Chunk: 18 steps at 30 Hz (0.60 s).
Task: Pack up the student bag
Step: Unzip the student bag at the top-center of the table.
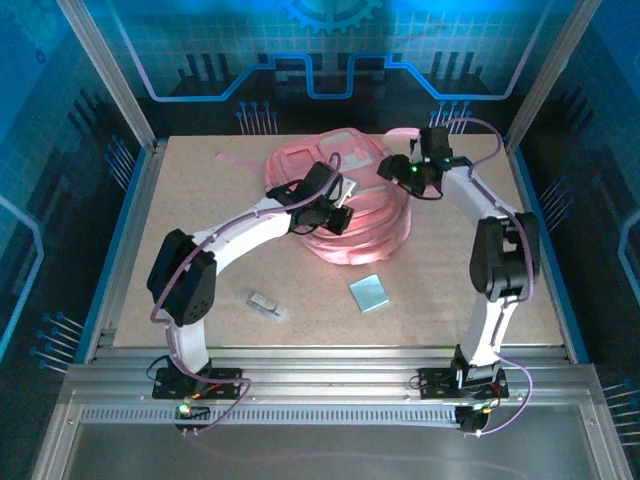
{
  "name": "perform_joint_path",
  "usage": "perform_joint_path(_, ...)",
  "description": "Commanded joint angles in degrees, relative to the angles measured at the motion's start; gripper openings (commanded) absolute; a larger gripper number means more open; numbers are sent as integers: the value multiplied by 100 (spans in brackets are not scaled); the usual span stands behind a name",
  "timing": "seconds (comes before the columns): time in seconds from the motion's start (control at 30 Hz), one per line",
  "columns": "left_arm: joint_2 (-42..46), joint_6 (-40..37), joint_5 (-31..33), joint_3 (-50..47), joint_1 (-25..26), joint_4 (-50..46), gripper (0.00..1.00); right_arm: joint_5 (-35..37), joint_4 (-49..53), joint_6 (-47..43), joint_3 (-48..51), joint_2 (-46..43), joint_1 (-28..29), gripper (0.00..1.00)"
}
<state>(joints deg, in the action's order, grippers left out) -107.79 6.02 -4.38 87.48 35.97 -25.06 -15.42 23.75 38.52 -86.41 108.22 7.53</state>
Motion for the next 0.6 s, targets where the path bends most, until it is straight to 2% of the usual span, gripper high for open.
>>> perform_joint_path(0.0, -315, 151, -158, 372, -5, -164, 0, -24, -178, 373, 770, -757, -99, 70)
perform_joint_path(0.17, -384, 189, -213, 216, -10, -137, 0, -488, -822, 892, 1675, -1197, -29, 71)
perform_joint_path(0.37, -366, 289, -197, -224, -5, 40, 0, -589, -1302, 1222, 1860, -959, 152, 68)
perform_joint_path(0.57, -348, 369, -170, -428, -6, 195, 0, -390, -1456, 1288, 1591, -510, 303, 48)
